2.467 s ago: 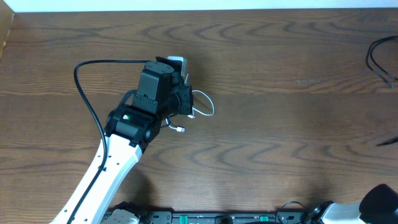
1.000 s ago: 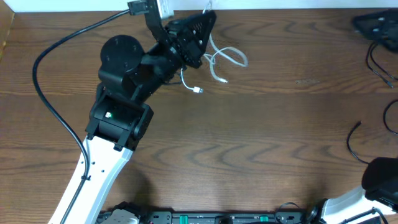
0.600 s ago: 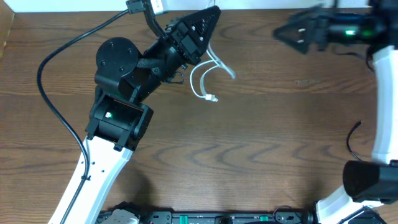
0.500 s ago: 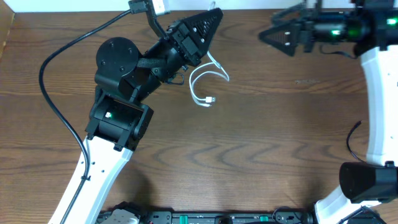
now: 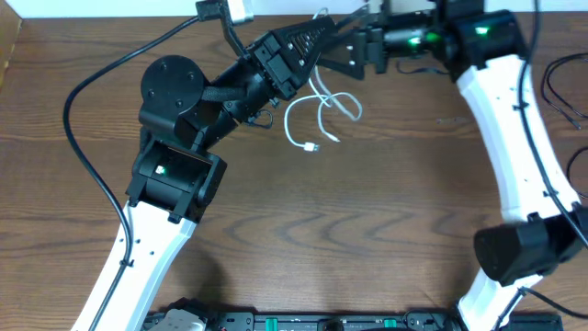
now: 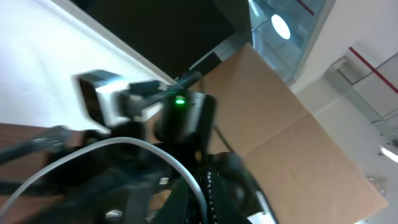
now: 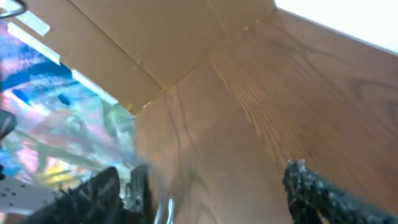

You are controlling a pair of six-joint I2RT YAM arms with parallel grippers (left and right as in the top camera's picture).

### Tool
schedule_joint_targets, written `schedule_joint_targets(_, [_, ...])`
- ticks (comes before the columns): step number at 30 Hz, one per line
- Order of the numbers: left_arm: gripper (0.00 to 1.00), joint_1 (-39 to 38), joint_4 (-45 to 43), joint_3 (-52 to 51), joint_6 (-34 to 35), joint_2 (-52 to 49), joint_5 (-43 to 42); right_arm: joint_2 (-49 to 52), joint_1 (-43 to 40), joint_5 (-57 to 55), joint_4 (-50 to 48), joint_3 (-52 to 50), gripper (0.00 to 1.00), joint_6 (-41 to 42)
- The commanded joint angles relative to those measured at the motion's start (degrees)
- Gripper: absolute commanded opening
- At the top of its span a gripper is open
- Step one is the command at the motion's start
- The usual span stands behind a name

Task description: Untangle cables

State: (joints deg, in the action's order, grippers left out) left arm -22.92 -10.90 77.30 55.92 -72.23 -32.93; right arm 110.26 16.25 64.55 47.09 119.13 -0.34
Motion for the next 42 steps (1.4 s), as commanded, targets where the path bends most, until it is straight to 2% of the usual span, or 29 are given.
schedule_joint_targets(1, [0.07,0.1,-1.3,1.1,1.2,0.0,-0.9,1.5,2.1,-0.1,-3.9,0.0,0.67,6.4])
schedule_joint_targets(2, [0.08,0.1,-1.5,1.1,1.2,0.0,-0.9,2.1,2.4,-1.4,-5.2,0.0,0.60,7.3])
schedule_joint_targets(5, [0.07,0.1,-1.7,1.1,1.3,0.0,-0.7,2.8,2.5,-5.9,-7.3,0.0,0.23,11.5])
schedule_joint_targets(7, [0.07,0.1,-1.6,1.1,1.2,0.0,-0.8,2.9,2.0,-8.5,-7.2,0.0,0.06,12.5])
schedule_joint_targets(8, [0.08,0.1,-1.6,1.1,1.2,0.0,-0.8,2.9,1.6,-9.4,-7.1,0.0,0.01,12.5])
schedule_joint_targets(12, [0.08,0.3,-1.5,1.0,1.1,0.0,-0.7,2.9,-1.0,-11.8,-7.0,0.0,0.01,12.8])
schedule_joint_targets(13, [0.11,0.4,-1.1,0.9,1.1,0.0,-0.7,2.9,-1.9,-12.9,-6.9,0.0,0.01,13.7])
schedule_joint_targets(14, [0.17,0.4,-0.4,0.9,0.5,0.0,-0.7,2.9,-2.9,-14.8,-6.3,0.0,0.01,14.8])
schedule_joint_targets(15, [0.28,0.4,0.7,0.9,-0.3,0.0,-0.7,2.9,-3.8,-16.6,-5.7,0.0,0.01,15.5])
schedule_joint_targets(16, [0.32,0.4,1.9,0.9,-1.0,0.0,-0.4,2.9,-5.1,-19.1,-5.0,0.1,0.01,16.2])
schedule_joint_targets(18, [0.52,0.4,4.7,0.9,-1.7,-0.2,0.3,2.9,-7.4,-24.2,-3.9,0.0,0.01,17.2])
schedule_joint_targets(21, [0.75,0.4,9.7,0.9,-2.0,-0.5,2.5,2.9,-11.5,-32.2,-2.9,0.1,0.01,18.9])
schedule_joint_targets(24, [0.90,0.4,15.1,0.9,-2.3,-0.9,5.2,2.9,-16.0,-34.5,-2.5,0.1,0.01,20.7])
schedule_joint_targets(27, [0.93,0.4,19.5,0.8,-3.2,-1.5,7.6,2.9,-20.2,-39.3,-3.2,0.1,0.01,23.1])
schedule_joint_targets(32, [0.93,0.4,23.0,0.8,-8.0,-3.1,8.4,2.9,-26.1,-49.9,-7.0,0.1,0.01,25.2])
schedule_joint_targets(41, [0.93,0.3,24.4,0.8,-8.3,-6.6,6.3,6.4,-31.6,-67.0,-11.5,0.0,0.01,24.9])
schedule_joint_targets(42, [0.92,0.3,24.6,0.8,-8.3,-7.0,6.0,8.1,-32.3,-68.0,-12.1,0.0,0.09,23.9])
